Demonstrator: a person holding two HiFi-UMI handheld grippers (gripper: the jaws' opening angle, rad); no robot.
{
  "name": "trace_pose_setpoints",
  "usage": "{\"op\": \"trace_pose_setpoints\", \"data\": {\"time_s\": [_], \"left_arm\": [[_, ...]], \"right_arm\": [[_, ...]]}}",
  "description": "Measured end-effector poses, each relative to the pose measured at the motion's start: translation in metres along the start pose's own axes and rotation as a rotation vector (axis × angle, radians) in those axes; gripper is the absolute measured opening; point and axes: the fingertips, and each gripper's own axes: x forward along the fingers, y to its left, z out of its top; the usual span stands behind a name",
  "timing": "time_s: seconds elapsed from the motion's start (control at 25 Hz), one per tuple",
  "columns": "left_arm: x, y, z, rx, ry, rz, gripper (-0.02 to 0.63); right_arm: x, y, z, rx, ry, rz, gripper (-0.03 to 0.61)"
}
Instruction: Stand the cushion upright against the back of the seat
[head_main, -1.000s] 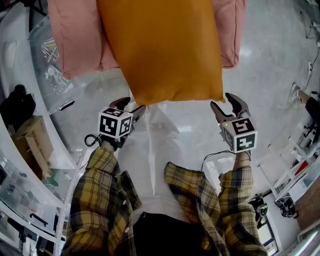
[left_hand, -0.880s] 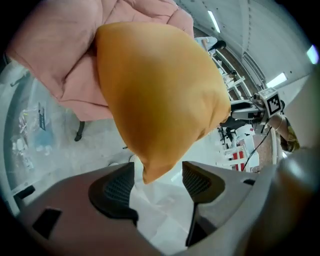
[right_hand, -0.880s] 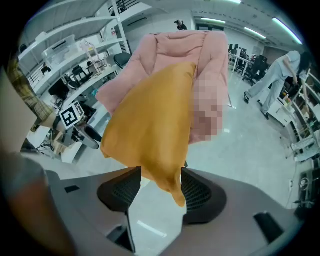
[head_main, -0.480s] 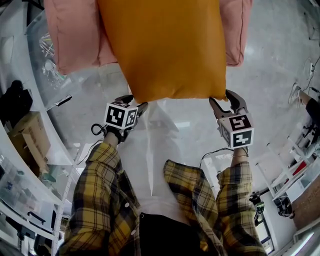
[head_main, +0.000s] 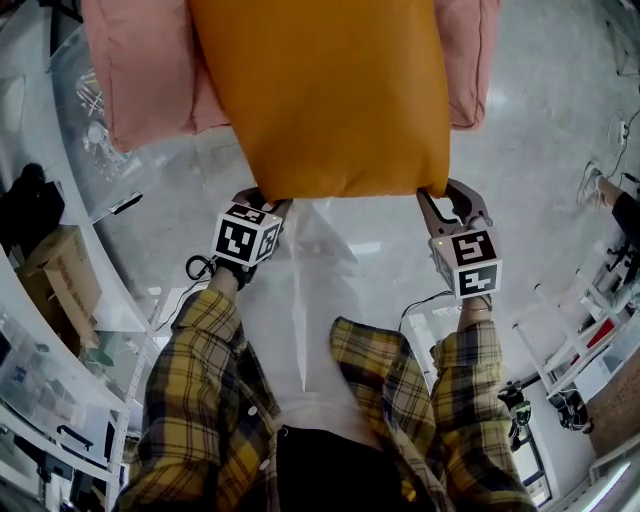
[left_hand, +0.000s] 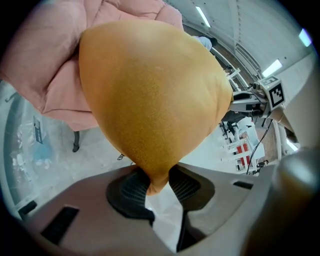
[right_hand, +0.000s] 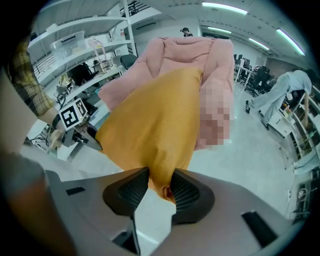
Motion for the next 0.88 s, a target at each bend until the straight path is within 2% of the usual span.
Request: {"op": "trace_pose_setpoints", "data": {"time_s": [0.32, 0.72, 0.88], "left_arm": [[-0.025, -0.005, 0.007, -0.018, -0.065, 0.016, 0.084], [-0.074, -0.002, 0.018, -0.07, -0.158, 0.092, 0.054], [-0.102, 0.002, 0.022, -0.093, -0.187, 0.125, 0.052]], "right_arm": [[-0.007, 0.007, 0.014, 0.006, -0.038, 0.008, 0.083], [-0.024, 0.026, 0.038, 0.066, -0.069, 0.005, 0.057], [-0.032, 0.037, 0.047, 0.134, -0.093, 0.011, 0.055]]}}
